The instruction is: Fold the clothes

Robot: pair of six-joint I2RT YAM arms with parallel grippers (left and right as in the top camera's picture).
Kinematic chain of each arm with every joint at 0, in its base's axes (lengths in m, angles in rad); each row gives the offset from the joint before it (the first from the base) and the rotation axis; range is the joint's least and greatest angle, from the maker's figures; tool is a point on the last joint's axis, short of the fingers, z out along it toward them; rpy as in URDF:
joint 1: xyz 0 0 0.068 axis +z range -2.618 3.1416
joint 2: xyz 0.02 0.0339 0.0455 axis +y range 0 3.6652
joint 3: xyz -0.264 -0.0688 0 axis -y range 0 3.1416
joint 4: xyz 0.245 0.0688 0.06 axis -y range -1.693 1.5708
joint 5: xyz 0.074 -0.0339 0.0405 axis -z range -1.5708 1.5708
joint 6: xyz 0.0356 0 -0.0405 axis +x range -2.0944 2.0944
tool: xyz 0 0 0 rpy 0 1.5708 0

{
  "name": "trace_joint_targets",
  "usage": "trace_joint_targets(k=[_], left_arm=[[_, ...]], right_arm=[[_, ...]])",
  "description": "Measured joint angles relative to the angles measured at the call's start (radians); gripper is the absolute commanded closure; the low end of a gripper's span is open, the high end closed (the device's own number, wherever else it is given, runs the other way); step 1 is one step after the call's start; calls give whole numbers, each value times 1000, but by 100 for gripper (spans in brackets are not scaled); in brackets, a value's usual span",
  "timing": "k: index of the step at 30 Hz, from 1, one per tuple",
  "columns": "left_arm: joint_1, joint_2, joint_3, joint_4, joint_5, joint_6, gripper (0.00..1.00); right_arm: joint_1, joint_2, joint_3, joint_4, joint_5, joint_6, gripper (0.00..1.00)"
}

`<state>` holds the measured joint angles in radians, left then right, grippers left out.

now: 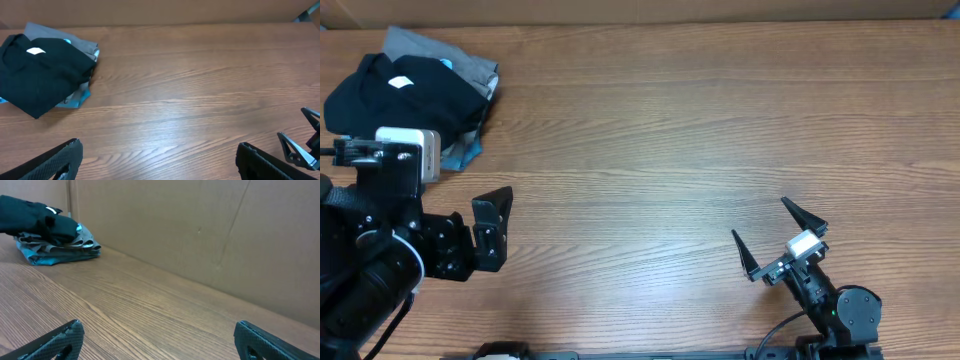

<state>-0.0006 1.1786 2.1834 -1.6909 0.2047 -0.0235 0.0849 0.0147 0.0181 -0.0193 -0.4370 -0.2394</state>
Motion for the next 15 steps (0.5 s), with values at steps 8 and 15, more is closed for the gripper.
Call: trace_joint_targets(k=[8,15], left_arm=[[0,0,0,0,0,0,0],[0,0,0,0,0,0,0]], right_arm=[[0,0,0,-35,0,0,0],[0,0,0,-35,0,0,0]])
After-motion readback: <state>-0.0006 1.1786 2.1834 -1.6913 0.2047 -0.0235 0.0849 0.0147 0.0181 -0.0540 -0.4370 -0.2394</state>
